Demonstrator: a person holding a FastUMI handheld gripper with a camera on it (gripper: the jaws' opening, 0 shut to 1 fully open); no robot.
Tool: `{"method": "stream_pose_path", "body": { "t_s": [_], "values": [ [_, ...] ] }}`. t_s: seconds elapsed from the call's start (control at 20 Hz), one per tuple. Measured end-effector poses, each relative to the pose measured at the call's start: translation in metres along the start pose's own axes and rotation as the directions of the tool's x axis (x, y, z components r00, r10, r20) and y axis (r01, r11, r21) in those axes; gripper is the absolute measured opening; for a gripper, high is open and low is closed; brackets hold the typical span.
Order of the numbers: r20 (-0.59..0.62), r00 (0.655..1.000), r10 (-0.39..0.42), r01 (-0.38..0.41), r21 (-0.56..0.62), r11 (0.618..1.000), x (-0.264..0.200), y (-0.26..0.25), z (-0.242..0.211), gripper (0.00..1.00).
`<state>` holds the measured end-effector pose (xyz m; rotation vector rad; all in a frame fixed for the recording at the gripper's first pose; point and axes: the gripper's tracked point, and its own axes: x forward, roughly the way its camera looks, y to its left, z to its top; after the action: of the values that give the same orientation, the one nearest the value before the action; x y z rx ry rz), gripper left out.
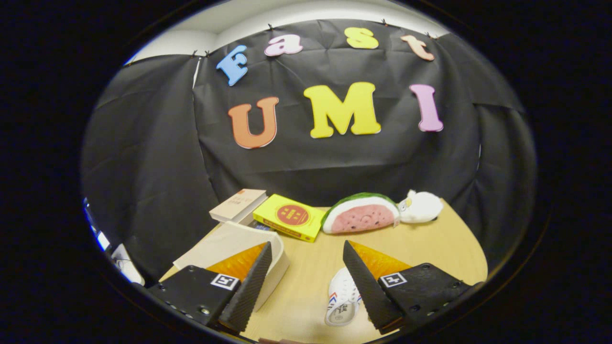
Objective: Open the storage box then place both shoes into the box .Put the left shoe in first, then the right shoe, with the right side of both shoes facing outward in a uniform manner.
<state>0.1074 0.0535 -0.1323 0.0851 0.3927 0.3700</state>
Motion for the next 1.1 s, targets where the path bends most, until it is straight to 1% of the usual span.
{"method": "stream_pose_path", "body": {
  "t_s": [0.15, 0.25, 0.3, 0.4, 0.5, 0.6, 0.65, 0.75, 0.85, 0.9, 0.95, 1.0, 1.05, 1.1],
  "values": [
    [-0.103, 0.99, 0.094, -0.091, 0.027, 0.995, 0.041, -0.005, -0.022, 0.91],
    [-0.179, 0.968, 0.178, -0.167, 0.078, 0.983, 0.063, -0.004, -0.038, 0.91],
    [-0.211, 0.95, 0.23, -0.21, 0.113, 0.971, 0.073, -0.001, -0.045, 0.91],
    [-0.275, 0.9, 0.338, -0.291, 0.198, 0.936, 0.088, 0.009, -0.062, 0.91],
    [-0.32, 0.823, 0.47, -0.381, 0.302, 0.874, 0.101, 0.023, -0.08, 0.91],
    [-0.33, 0.735, 0.593, -0.456, 0.407, 0.792, 0.108, 0.037, -0.088, 0.91],
    [-0.333, 0.691, 0.642, -0.473, 0.464, 0.749, 0.111, 0.042, -0.092, 0.91],
    [-0.325, 0.596, 0.735, -0.48, 0.59, 0.65, 0.121, 0.056, -0.103, 0.91],
    [-0.295, 0.494, 0.818, -0.483, 0.689, 0.54, 0.121, 0.065, -0.108, 0.91],
    [-0.271, 0.43, 0.861, -0.483, 0.737, 0.473, 0.119, 0.068, -0.109, 0.91],
    [-0.243, 0.395, 0.886, -0.468, 0.777, 0.422, 0.121, 0.07, -0.111, 0.91],
    [-0.207, 0.355, 0.912, -0.455, 0.814, 0.361, 0.12, 0.072, -0.108, 0.91],
    [-0.164, 0.323, 0.932, -0.442, 0.845, 0.301, 0.12, 0.077, -0.104, 0.91],
    [-0.134, 0.299, 0.945, -0.434, 0.863, 0.259, 0.12, 0.08, -0.1, 0.9]
  ]
}}
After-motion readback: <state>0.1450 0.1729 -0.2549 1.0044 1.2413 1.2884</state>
